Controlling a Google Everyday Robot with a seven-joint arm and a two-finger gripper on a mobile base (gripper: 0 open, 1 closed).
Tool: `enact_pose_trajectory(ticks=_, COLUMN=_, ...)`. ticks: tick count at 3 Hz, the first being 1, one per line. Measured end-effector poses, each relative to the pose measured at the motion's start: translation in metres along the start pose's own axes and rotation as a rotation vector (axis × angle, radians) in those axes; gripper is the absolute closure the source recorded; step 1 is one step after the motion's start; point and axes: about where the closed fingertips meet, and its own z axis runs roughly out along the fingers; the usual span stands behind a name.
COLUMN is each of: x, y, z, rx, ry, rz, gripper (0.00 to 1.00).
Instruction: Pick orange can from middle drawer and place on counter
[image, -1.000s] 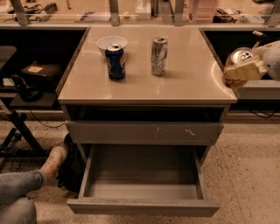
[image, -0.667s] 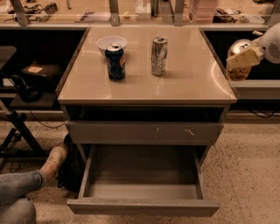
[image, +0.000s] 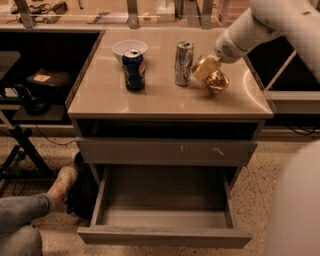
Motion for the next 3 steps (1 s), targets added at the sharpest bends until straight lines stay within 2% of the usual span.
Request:
enact_pose_trajectory(ticks=1, x=-0.040, y=0.033, z=0.041, rx=-0.194, ry=0.005, rz=-0.028, gripper=1.00)
enact_pose_trajectory(ticks=2, x=-0.050, y=0.035, z=0.028, rx=-0.223, ry=0.000, rz=-0.044, gripper=0.81)
enact_pose_trajectory(ticks=3, x=-0.050, y=0.036, z=0.028, rx=-0.223, ry=0.000, rz=-0.044, gripper=0.58)
